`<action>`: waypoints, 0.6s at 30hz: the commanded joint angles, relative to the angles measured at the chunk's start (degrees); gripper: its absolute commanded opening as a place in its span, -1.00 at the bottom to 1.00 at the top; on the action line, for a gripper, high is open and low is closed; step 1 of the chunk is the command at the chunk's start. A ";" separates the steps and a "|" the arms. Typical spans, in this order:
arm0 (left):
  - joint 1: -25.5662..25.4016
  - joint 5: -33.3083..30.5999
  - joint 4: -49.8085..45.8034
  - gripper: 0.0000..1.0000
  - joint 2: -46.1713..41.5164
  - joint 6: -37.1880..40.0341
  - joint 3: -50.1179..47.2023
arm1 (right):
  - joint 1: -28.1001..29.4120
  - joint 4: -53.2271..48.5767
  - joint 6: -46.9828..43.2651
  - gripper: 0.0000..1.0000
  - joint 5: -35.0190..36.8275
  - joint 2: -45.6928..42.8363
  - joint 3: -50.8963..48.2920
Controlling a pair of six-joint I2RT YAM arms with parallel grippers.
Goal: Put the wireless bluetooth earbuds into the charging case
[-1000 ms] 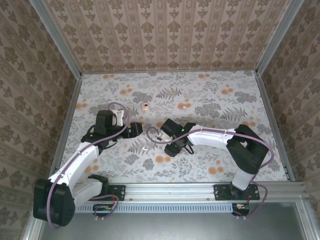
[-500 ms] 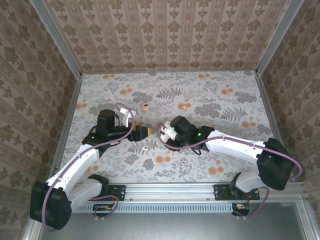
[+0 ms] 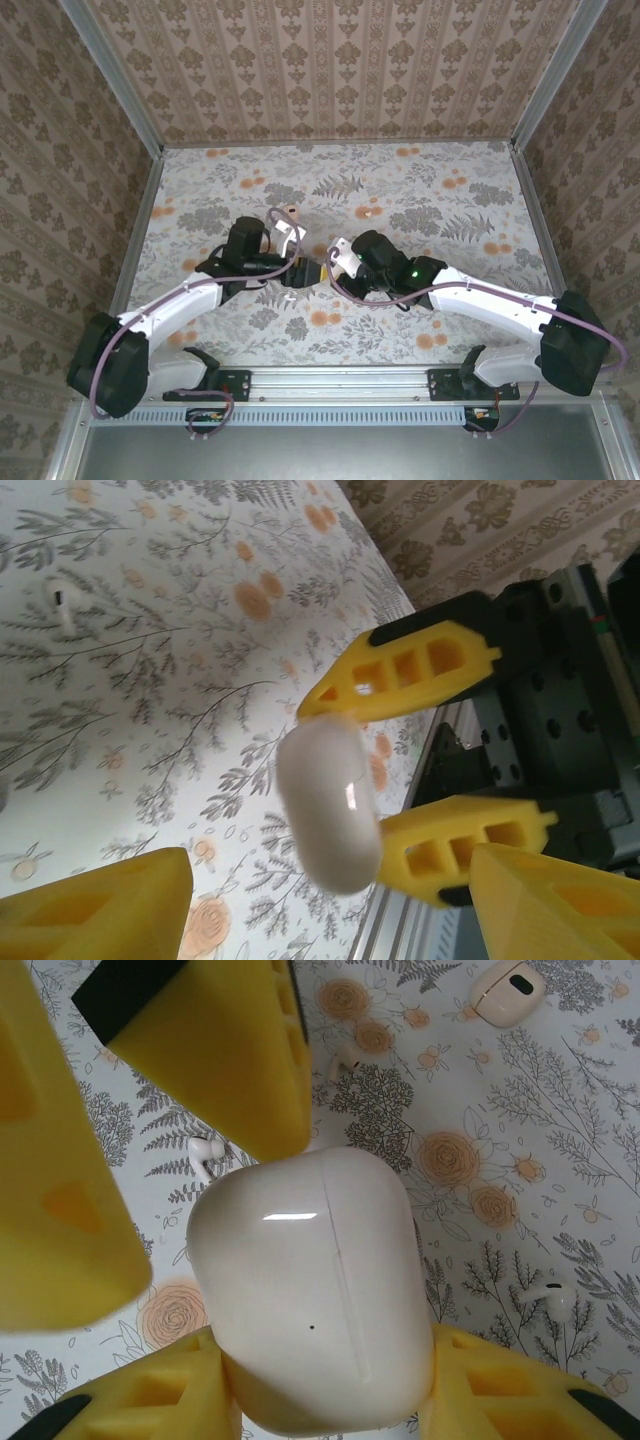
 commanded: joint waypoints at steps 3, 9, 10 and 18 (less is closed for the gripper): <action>-1.12 2.09 3.67 0.31 1.82 -1.77 2.80 | 0.40 0.79 -0.79 -0.23 0.91 -1.75 -0.98; -1.97 2.34 5.21 0.10 4.65 -3.17 3.40 | 0.41 0.89 -0.72 -0.23 0.94 -2.59 -1.41; -2.16 2.25 5.15 0.07 5.12 -3.25 3.56 | 0.38 0.89 -0.69 -0.23 0.93 -2.72 -1.44; -2.69 1.40 6.21 -0.62 6.66 -2.79 4.26 | 0.36 0.15 0.18 -0.22 1.53 -3.72 -1.72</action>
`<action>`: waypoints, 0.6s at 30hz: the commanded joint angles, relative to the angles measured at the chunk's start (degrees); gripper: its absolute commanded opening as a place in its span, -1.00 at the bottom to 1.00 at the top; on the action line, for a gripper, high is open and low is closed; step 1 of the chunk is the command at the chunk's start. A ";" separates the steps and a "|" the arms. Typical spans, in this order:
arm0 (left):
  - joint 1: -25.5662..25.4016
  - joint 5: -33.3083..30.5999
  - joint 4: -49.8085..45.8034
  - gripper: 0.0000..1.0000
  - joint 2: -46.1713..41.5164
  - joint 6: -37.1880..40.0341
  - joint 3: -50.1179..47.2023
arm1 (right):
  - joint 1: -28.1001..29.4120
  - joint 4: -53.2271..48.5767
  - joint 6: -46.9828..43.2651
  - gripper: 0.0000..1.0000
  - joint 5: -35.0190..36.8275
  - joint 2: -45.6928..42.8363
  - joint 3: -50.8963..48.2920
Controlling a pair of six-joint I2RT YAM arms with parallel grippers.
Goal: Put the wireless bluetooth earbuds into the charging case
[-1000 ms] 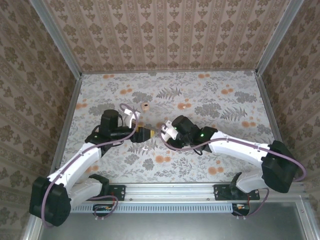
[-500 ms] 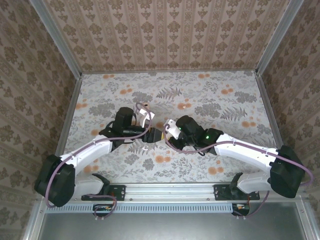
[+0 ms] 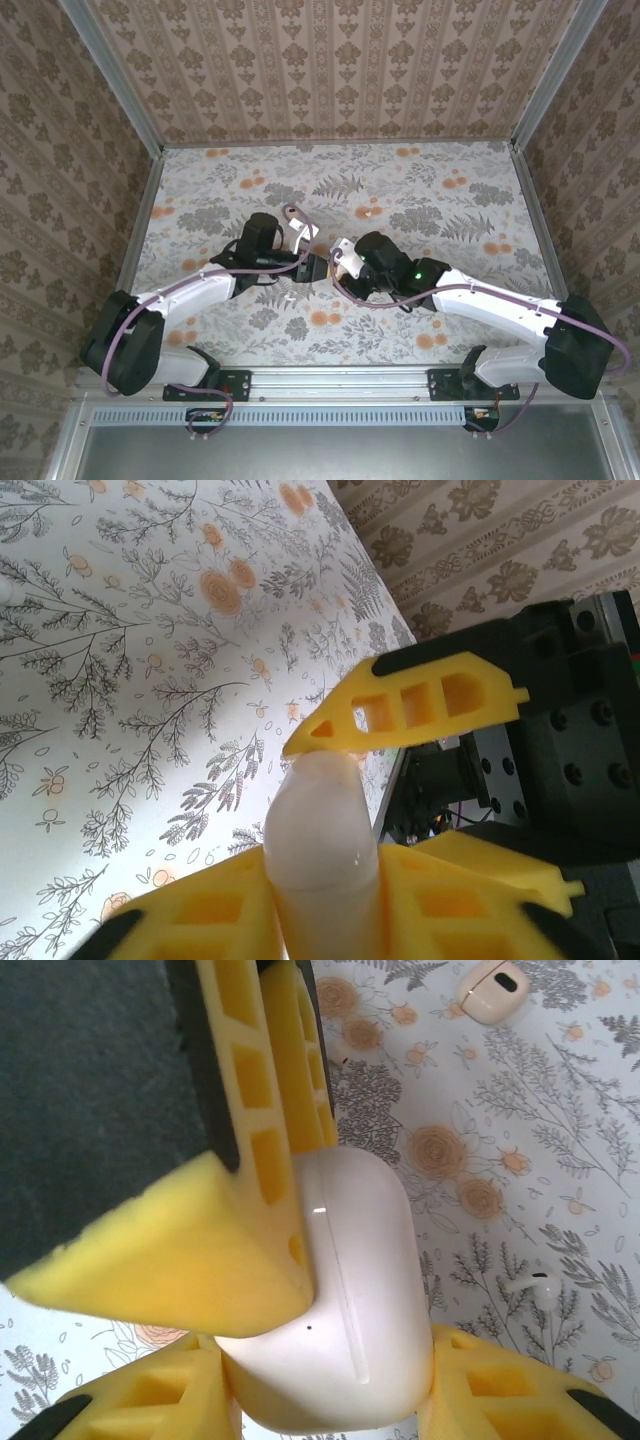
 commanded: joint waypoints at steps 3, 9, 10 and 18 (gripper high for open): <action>-0.22 -2.20 1.32 -0.72 -1.32 2.29 1.48 | 0.36 0.96 0.93 0.01 0.98 -3.08 -0.98; 1.15 -8.99 5.21 -0.82 -6.51 4.16 -3.24 | -3.91 3.38 9.12 0.46 -4.16 -9.14 -0.29; 1.83 -10.44 7.80 -0.84 -7.88 3.59 -4.99 | -5.94 4.46 11.36 0.50 -7.55 -10.78 -0.57; 3.65 -15.76 20.43 -0.85 -19.52 5.35 -11.85 | -20.28 15.30 32.01 0.65 -30.05 -16.87 -2.06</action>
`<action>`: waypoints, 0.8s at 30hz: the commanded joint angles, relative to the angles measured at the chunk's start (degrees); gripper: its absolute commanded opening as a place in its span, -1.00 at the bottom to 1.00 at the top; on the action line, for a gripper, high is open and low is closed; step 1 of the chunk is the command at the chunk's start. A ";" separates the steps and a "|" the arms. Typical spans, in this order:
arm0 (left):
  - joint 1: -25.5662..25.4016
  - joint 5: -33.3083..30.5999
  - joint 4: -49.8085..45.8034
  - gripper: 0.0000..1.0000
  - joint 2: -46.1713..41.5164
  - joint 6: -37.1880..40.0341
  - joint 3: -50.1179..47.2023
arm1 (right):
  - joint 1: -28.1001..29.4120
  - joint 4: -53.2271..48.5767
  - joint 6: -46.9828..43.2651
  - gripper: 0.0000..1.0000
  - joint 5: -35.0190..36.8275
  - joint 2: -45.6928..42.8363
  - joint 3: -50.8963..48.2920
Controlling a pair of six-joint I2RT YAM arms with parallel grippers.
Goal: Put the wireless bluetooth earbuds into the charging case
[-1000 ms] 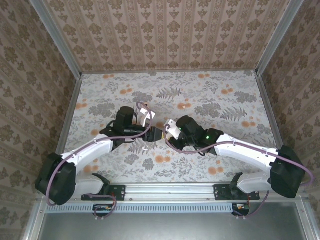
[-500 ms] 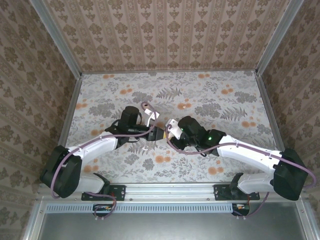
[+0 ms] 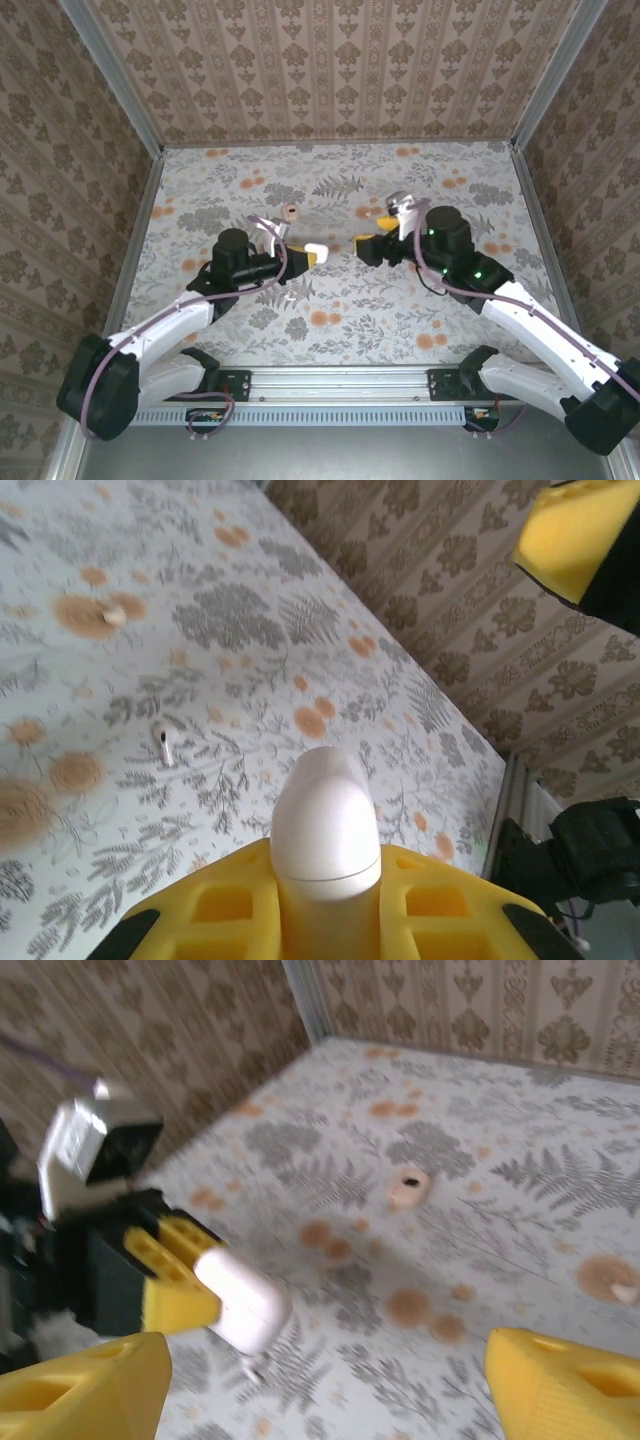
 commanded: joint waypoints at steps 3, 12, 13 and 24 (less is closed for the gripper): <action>0.23 -0.23 6.67 -0.86 -7.14 4.16 1.43 | -2.54 9.65 16.24 0.64 -18.72 3.18 0.94; 0.15 3.90 12.45 -0.89 -7.14 -4.79 4.98 | -2.64 31.97 28.04 0.59 -21.77 6.04 -3.09; 0.14 3.90 14.26 -0.89 -6.69 -6.28 4.99 | -2.64 33.49 28.84 0.58 -21.87 6.35 -3.03; -1.24 3.75 19.69 -0.90 -5.18 -11.81 7.30 | -0.59 33.60 29.78 0.48 -23.36 12.22 0.22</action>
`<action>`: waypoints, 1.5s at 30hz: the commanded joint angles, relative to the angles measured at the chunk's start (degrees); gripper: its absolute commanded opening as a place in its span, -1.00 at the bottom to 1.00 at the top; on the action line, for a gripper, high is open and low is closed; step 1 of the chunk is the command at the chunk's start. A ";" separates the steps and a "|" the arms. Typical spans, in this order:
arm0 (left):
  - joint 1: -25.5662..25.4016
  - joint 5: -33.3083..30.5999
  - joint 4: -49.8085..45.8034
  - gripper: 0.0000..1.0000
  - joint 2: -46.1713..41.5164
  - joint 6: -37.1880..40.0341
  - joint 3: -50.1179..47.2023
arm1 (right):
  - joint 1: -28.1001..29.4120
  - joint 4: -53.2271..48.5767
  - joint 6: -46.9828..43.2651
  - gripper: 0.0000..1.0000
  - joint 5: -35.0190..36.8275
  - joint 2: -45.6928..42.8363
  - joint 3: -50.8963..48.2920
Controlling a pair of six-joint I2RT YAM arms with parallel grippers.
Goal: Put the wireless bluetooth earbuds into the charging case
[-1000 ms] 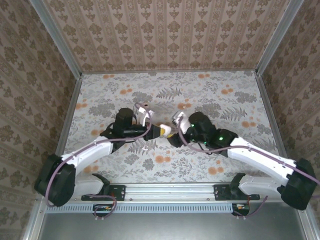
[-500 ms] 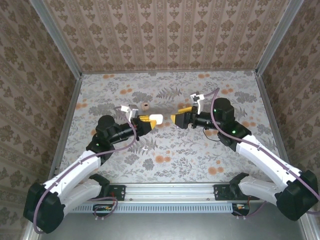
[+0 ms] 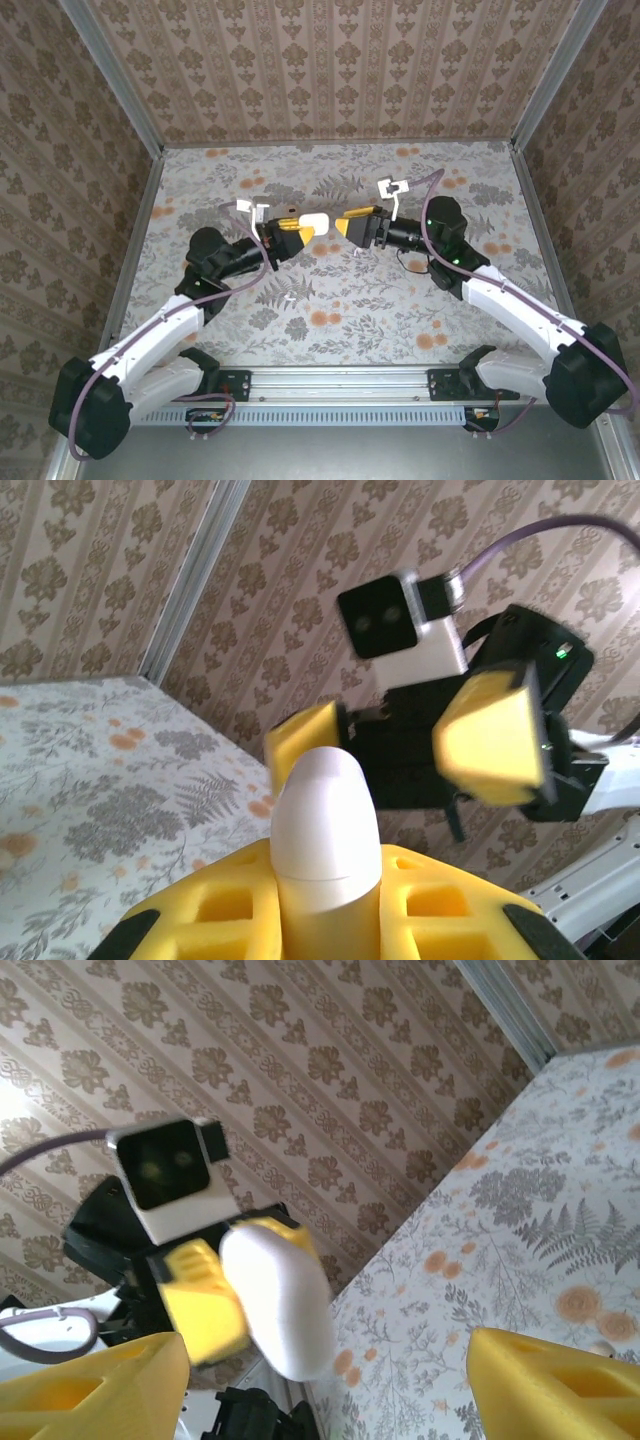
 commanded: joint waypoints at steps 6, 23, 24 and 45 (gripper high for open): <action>-1.42 1.55 3.78 -0.91 0.80 -3.05 3.08 | 1.93 3.55 1.24 0.28 -4.30 4.81 7.00; -0.98 2.20 0.34 -0.91 0.00 -3.30 3.64 | 2.41 6.24 3.46 -0.25 -12.12 9.14 9.43; -0.88 2.18 0.37 -0.91 0.04 -3.36 3.74 | 2.41 6.14 3.19 -0.24 -11.81 8.94 9.17; 0.68 5.92 -1.04 -0.33 1.03 -6.83 4.79 | 2.34 -3.21 -6.03 -0.88 -12.49 6.75 11.43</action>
